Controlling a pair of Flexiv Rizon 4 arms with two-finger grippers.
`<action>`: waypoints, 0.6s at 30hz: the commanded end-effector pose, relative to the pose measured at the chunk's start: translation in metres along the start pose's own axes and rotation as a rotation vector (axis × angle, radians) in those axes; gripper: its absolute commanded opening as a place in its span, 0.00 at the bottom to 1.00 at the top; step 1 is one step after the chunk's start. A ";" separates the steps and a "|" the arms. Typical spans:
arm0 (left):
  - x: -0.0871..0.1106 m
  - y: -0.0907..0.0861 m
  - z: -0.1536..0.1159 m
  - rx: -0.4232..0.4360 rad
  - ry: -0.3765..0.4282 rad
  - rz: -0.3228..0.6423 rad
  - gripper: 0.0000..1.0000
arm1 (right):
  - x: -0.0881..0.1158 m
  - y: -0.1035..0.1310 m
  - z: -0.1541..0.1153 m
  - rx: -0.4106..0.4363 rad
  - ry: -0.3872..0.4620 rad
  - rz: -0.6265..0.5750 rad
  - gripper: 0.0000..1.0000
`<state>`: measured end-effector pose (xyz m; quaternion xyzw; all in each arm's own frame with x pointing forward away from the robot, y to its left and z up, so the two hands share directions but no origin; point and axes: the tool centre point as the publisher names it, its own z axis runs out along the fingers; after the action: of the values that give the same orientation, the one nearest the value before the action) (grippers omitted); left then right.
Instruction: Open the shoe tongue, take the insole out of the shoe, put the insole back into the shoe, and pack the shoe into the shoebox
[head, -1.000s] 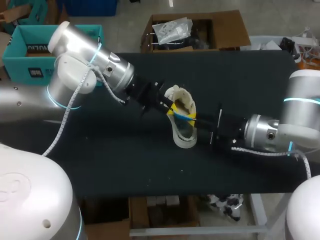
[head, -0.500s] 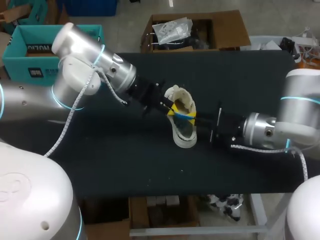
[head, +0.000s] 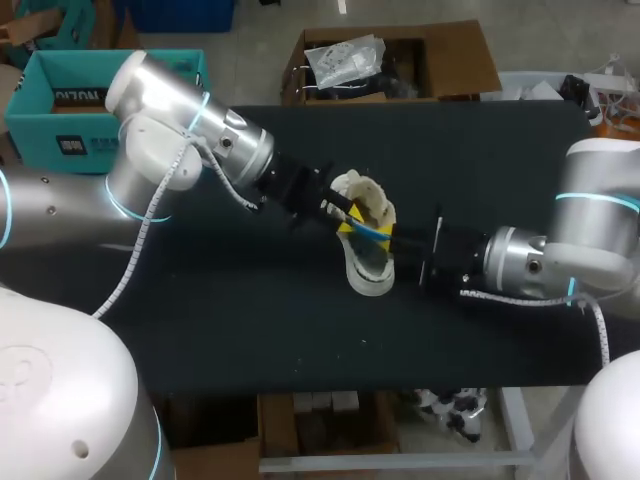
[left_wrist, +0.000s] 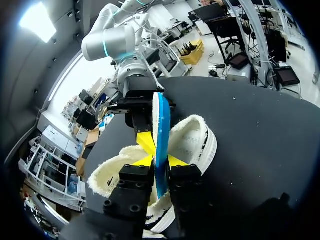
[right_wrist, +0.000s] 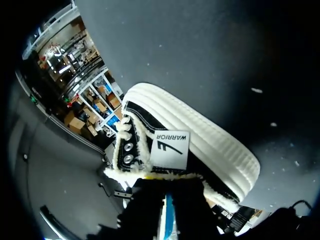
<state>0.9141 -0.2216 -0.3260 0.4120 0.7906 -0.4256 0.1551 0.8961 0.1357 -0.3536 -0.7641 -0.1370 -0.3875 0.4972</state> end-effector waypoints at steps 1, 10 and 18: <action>0.001 -0.006 -0.001 0.004 -0.011 0.011 0.00 | -0.001 0.004 0.001 -0.003 -0.001 0.002 0.00; 0.003 -0.004 0.001 -0.003 -0.003 0.016 0.00 | 0.001 -0.014 -0.008 -0.003 0.016 -0.023 0.52; 0.004 -0.002 0.000 -0.006 -0.012 0.010 0.00 | 0.001 -0.031 -0.010 0.045 0.001 -0.049 0.24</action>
<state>0.9110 -0.2207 -0.3255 0.4150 0.7893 -0.4234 0.1600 0.8751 0.1436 -0.3325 -0.7486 -0.1627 -0.3988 0.5041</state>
